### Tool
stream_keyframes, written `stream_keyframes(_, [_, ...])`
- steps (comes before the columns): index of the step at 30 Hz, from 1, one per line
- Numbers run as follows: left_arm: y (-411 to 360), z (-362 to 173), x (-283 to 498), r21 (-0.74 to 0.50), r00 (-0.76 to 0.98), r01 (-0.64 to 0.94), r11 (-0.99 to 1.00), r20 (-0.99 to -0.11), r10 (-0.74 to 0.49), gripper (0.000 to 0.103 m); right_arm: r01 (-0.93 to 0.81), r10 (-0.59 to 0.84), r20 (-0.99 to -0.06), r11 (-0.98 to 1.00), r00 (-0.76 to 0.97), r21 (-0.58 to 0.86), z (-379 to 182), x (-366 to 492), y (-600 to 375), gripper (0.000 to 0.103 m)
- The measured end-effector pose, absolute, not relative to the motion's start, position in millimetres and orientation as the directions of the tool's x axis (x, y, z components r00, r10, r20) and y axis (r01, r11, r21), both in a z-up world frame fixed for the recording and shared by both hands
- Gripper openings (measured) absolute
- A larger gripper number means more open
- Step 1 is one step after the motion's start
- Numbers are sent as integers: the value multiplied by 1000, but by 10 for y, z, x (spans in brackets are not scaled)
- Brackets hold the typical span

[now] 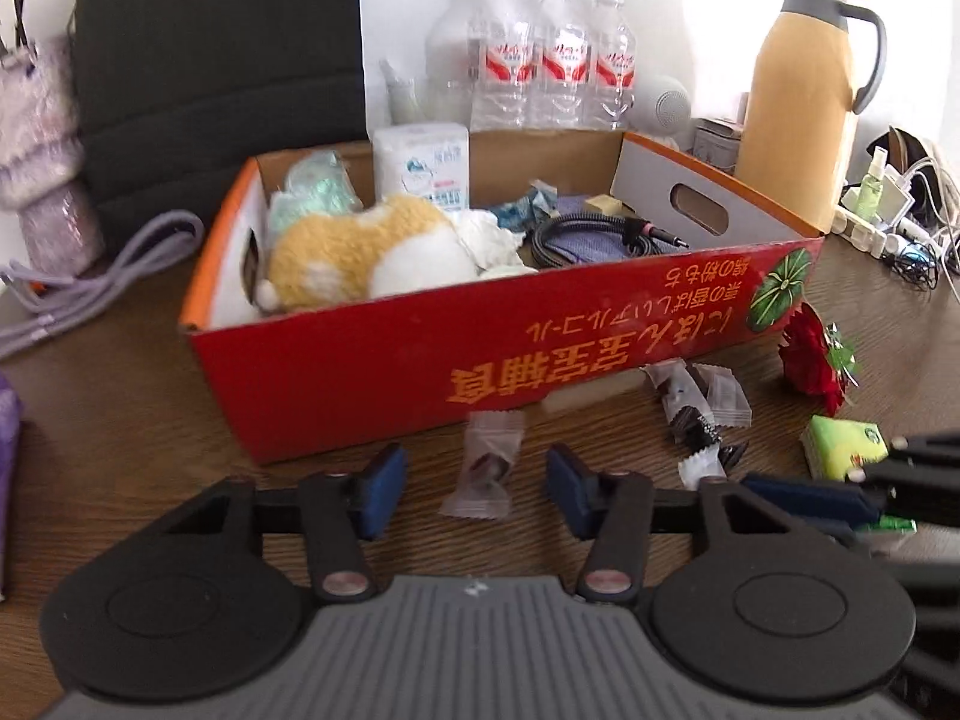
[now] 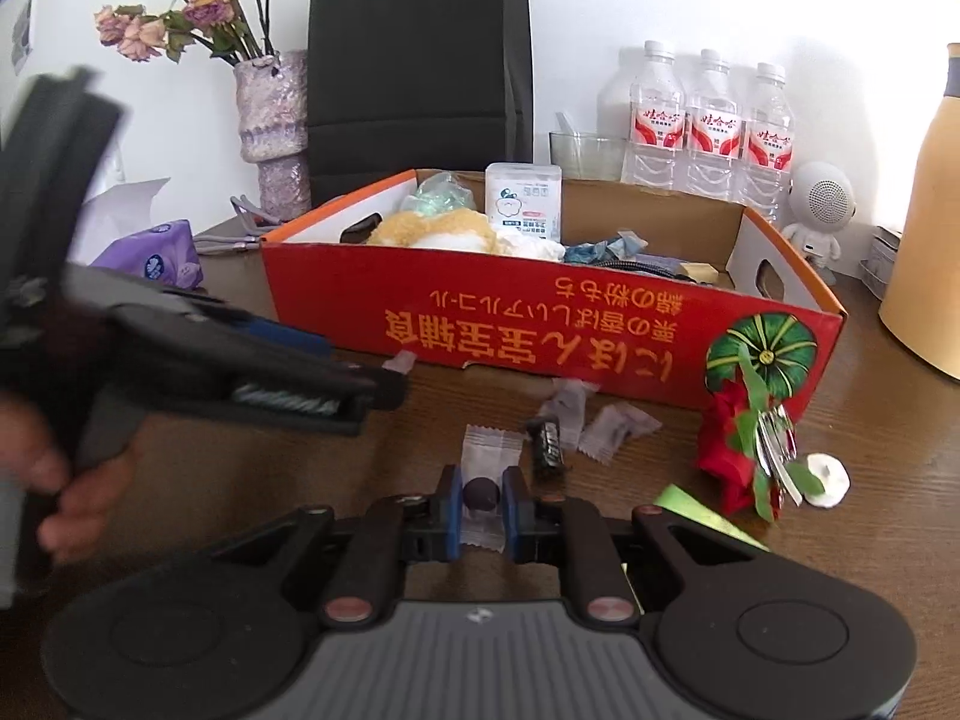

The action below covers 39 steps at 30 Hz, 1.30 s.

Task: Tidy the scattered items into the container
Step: 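Grasp a small clear packet with the right tool while the left tool grasps another packet, then carry both clear packets into the box and open both tools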

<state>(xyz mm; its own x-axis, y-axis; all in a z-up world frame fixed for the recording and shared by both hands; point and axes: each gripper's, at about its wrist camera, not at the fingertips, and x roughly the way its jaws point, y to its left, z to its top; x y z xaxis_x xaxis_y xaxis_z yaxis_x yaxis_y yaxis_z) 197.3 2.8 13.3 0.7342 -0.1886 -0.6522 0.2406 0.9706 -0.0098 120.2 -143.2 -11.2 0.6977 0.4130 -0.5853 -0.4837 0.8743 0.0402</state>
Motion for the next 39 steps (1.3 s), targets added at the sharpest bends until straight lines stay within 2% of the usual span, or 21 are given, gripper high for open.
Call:
stream_keyframes(1, [7, 131, 1965, -2, 740, 231, 973, -649, -177, 36, -485, 414, -582, 874, 700, 38, -119, 1193, -1437, 13])
stream_keyframes(2, [-8, 134, 1944, 2, 741, 232, 973, -648, -176, 17, -490, 419, -579, 871, 700, 37, -117, 1188, -1438, 14])
stream_keyframes(9, [50, 189, 1568, -17, 782, 153, 988, -609, -132, 15, -495, 415, -578, 868, 703, 21, -120, 1169, -1372, 37])
stream_keyframes(11, [81, 233, 1486, -35, 792, 129, 991, -598, -124, 15, -493, 413, -581, 869, 701, 23, -122, 1194, -1350, 37])
stream_keyframes(13, [107, 288, 1414, -51, 806, 99, 994, -581, -111, 15, -488, 411, -585, 872, 699, 31, -124, 1230, -1333, 34])
stream_keyframes(14, [119, 319, 1371, -58, 815, 86, 995, -570, -104, 15, -487, 409, -594, 873, 693, 33, -133, 1249, -1320, 28])
stream_keyframes(15, [128, 350, 1324, -64, 822, 75, 995, -561, -98, 15, -485, 406, -596, 874, 693, 31, -141, 1257, -1311, 15])
stream_keyframes(18, [109, 437, 1138, -66, 841, 51, 997, -536, -79, 15, -467, 387, -584, 884, 713, 15, -113, 1197, -1315, 14])
stream_keyframes(21, [32, 544, 895, -26, 869, 33, 999, -493, -42, 15, -462, 418, -485, 886, 768, 32, 105, 931, -1407, 14])
stream_keyframes(25, [-120, 776, 513, 14, 921, 16, 1000, -389, -9, 15, -441, 417, -356, 897, 836, 14, 416, 513, -1550, 14])
stream_keyframes(31, [-394, 991, -60, 40, 971, 2, 999, -237, 7, 15, -419, 406, -287, 908, 867, 19, 637, 47, -1800, 14])
stream_keyframes(34, [-474, 916, -344, 6, 975, -30, 1000, -219, 30, 15, -405, 398, -239, 914, 886, 21, 596, -233, -1941, 14])
stream_keyframes(39, [-638, 685, -691, 19, 973, -17, 1000, -229, 21, 15, -386, 385, -131, 922, 914, 21, 429, -730, -2164, 14])
